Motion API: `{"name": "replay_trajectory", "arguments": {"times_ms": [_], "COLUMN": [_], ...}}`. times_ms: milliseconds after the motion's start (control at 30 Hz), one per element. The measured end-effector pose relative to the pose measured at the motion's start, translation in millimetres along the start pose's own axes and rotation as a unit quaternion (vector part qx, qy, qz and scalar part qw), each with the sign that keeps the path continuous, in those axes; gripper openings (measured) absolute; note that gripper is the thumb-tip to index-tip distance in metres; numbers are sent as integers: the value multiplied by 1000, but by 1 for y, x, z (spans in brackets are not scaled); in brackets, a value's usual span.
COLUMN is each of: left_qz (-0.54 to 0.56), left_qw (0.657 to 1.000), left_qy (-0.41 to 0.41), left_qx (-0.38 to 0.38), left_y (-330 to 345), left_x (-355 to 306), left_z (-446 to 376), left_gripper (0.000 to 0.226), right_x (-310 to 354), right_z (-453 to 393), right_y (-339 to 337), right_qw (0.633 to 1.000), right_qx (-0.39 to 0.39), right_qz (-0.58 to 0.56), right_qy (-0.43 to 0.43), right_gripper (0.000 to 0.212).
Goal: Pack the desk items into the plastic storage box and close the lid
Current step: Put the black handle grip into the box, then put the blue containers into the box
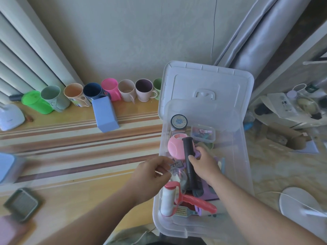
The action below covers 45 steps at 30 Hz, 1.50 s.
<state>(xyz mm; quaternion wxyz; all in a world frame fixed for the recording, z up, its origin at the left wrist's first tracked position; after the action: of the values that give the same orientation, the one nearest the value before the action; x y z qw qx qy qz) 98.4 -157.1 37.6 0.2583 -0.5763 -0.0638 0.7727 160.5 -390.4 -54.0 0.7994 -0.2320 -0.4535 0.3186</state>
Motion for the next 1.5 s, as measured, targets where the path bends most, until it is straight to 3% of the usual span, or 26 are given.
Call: {"name": "replay_trajectory", "arguments": {"times_ms": [100,200,300,433,533,700,800,900,1033,1167,1367,1433,1500], "left_qz": [1,-70,-63,-74,-85,-88,-109,-148,-146,-53,143,193,172], "left_qw": [1000,993,988,967,941,889,861,841,825,799,677,659,663], "left_qy": [16,29,-26,-115,-186,-271,-326,-378,-434,-474,-509,-501,-499], "left_qx": [-9,-92,-140,-215,-270,-359,-374,-357,-332,-367,-512,-527,-531], "left_y": [-8,-36,-80,-170,-241,-328,-354,-368,-384,-400,-427,-426,-427], "left_x": [6,27,64,129,186,270,312,350,390,412,422,426,423], "left_z": [5,13,17,38,71,126,148,164,170,168,155,148,141], "left_gripper": [30,37,38,39,42,43,50,62,71,84,119,128,132], "right_x": [34,114,201,258,282,326,337,335,330,313,257,239,227], "right_z": [8,24,37,9,-23,-84,-115,-131,-127,-87,3,23,31], "right_y": [-12,-12,27,116,173,234,268,286,289,300,323,325,324], "right_qw": [994,959,911,938,942,959,965,974,967,951,917,916,916], "right_qx": [-88,-177,-172,-14,36,26,62,52,15,68,140,137,124], "right_qz": [-21,3,78,135,189,179,201,183,209,253,290,297,309], "right_qy": [-56,-220,-367,-318,-276,-216,-160,-122,-143,-164,-235,-230,-223], "right_gripper": [21,36,39,52,59,84,102,102,98,102,103,103,104]}}
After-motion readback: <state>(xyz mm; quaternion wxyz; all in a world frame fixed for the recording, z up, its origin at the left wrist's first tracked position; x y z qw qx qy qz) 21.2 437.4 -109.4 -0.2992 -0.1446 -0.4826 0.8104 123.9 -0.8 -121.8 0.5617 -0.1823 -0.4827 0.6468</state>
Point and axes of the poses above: each hand's wrist, its own z-axis away from the middle knuckle, its own y-axis out of the palm, x = y × z, the point moved 7 cm from there along -z, towards the middle knuckle, and after that the axes turned 1 degree about -y, right-handed, at the moved point
